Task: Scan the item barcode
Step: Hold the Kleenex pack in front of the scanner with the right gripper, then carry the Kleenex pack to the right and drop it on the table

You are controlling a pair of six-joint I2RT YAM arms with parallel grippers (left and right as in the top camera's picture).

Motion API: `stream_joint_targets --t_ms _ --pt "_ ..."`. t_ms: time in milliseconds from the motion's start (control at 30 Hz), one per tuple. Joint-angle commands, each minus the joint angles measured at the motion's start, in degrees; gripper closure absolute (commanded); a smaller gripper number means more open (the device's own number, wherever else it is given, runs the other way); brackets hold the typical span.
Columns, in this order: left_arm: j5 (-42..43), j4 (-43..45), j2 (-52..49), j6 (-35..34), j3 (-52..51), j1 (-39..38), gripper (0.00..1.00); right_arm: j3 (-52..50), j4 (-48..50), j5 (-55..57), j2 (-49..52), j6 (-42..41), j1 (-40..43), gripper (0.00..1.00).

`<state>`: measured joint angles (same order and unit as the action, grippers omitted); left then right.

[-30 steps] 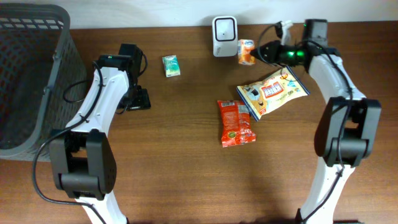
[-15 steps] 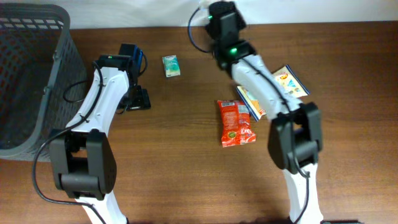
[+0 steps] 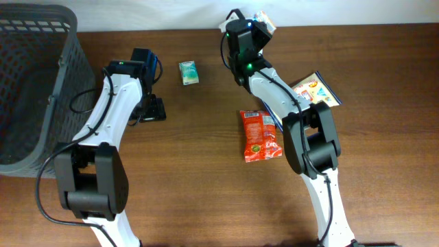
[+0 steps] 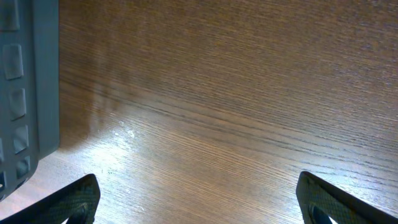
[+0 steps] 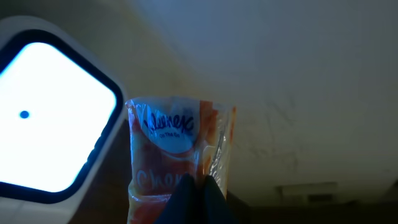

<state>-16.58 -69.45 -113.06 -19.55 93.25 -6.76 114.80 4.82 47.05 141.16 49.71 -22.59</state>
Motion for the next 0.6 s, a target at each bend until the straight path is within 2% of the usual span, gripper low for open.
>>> stream_joint_targets --t_ms 0,133,267,367,500,567 --pt "-0.81 -0.07 -0.42 -0.79 -0.26 0.17 0.01 0.39 0.35 6.45 -3.78 -5.38 2.56 0.96" --pt "-0.81 -0.07 -0.42 -0.79 -0.26 0.17 0.01 0.39 -1.07 13.18 -8.11 -12.66 7.8 0.96" --pt "-0.79 -0.09 -0.42 -0.79 -0.26 0.17 0.01 0.39 -17.55 11.85 -13.86 -25.16 15.96 0.96" --pt "-0.79 -0.07 -0.42 -0.79 -0.26 0.17 0.01 0.39 -35.91 5.53 -17.53 -40.33 24.81 0.96" --pt "-0.79 -0.07 -0.42 -0.79 -0.26 0.17 0.01 0.15 -52.26 -6.16 -17.9 -56.26 37.22 0.96" --pt "-0.79 -0.07 -0.42 -0.79 -0.26 0.17 0.01 -0.52 -55.89 -15.69 -17.9 -60.59 42.34 0.96"
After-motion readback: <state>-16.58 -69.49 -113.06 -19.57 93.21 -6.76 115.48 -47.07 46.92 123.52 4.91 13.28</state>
